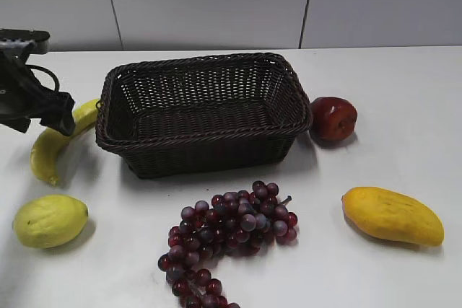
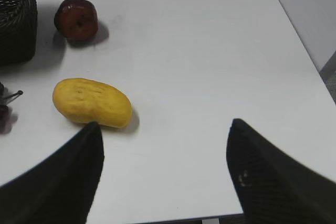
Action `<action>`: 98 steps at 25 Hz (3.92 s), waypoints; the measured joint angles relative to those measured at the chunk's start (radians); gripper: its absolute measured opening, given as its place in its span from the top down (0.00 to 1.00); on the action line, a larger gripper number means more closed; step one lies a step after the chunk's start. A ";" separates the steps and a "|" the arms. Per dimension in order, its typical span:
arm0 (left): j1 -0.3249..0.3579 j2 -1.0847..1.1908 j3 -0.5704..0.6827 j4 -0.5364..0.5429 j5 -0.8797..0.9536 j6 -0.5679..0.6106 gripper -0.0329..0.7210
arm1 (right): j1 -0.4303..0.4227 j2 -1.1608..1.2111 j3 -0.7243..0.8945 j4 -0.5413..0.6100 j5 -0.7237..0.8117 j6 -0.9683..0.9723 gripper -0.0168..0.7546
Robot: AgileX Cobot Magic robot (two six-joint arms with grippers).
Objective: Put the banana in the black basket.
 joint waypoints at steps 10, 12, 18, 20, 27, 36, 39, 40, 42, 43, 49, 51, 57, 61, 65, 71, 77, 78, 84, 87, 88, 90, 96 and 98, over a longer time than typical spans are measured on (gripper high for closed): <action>0.000 0.105 -0.035 0.008 -0.028 0.000 0.13 | 0.000 0.000 0.000 0.000 0.000 0.000 0.22; 0.000 0.117 -0.035 0.008 -0.028 0.000 0.15 | 0.000 0.000 0.000 0.000 0.000 0.000 0.22; 0.000 0.117 -0.035 0.011 -0.031 0.000 0.38 | 0.000 0.000 0.000 0.000 0.000 0.000 0.22; 0.000 0.117 -0.035 0.012 -0.031 0.000 0.53 | 0.000 0.000 0.000 0.000 0.000 0.000 0.22; 0.000 0.111 -0.038 0.017 0.012 -0.006 0.55 | 0.000 0.000 0.000 0.000 0.000 0.000 0.22; 0.006 -0.086 -0.079 0.150 0.084 -0.124 0.55 | 0.000 0.000 0.000 0.000 0.000 0.000 0.22; -0.005 -0.170 -0.134 0.149 0.097 -0.128 0.55 | 0.000 0.000 0.000 0.000 0.000 0.000 0.22; -0.015 -0.194 -0.156 0.149 0.098 -0.128 0.55 | 0.000 0.000 0.000 0.000 0.000 0.000 0.22; -0.044 -0.227 -0.199 0.149 0.099 -0.129 0.55 | 0.000 0.000 0.000 0.000 0.000 0.000 0.22; -0.066 -0.238 -0.220 0.148 0.099 -0.129 0.55 | 0.000 0.000 0.000 0.000 0.000 0.000 0.22; -0.219 -0.246 -0.263 0.146 0.062 -0.129 0.55 | 0.000 0.000 0.000 0.000 0.000 0.000 0.22; -0.275 -0.236 -0.263 0.145 0.034 -0.129 0.55 | 0.000 0.000 0.000 0.000 0.000 0.000 0.22; -0.389 -0.154 -0.263 0.178 -0.023 -0.104 0.55 | 0.000 0.000 0.000 0.000 0.000 0.000 0.22; -0.445 -0.080 -0.263 0.242 -0.024 -0.053 0.55 | 0.000 0.000 0.000 0.000 0.000 0.000 0.22; -0.479 -0.014 -0.263 0.278 -0.031 -0.031 0.55 | 0.000 0.000 0.000 0.000 0.000 0.000 0.22; -0.486 0.026 -0.263 0.276 -0.017 -0.026 0.34 | 0.000 0.000 0.000 0.000 0.000 0.000 0.22; -0.486 0.022 -0.263 0.274 -0.004 -0.026 0.12 | 0.000 0.000 0.000 0.000 0.000 0.000 0.22; -0.486 0.017 -0.263 0.274 0.007 -0.027 0.12 | 0.000 0.000 0.000 0.000 0.000 0.000 0.22; -0.483 -0.066 -0.275 0.275 0.092 -0.076 0.11 | 0.000 0.000 0.000 0.000 0.000 0.000 0.22; -0.464 -0.118 -0.303 0.276 0.175 -0.104 0.11 | 0.000 0.000 0.000 0.000 0.000 0.000 0.22; -0.453 -0.134 -0.309 0.277 0.206 -0.111 0.10 | 0.000 0.000 0.000 0.000 0.000 0.000 0.22; -0.419 -0.173 -0.313 0.277 0.255 -0.124 0.10 | 0.000 0.000 0.000 0.000 0.000 0.000 0.22; -0.244 -0.256 -0.313 0.284 0.435 -0.190 0.10 | 0.000 0.000 0.000 0.000 0.000 0.000 0.22; -0.171 -0.273 -0.313 0.289 0.502 -0.202 0.10 | 0.000 0.000 0.000 0.000 0.000 0.000 0.22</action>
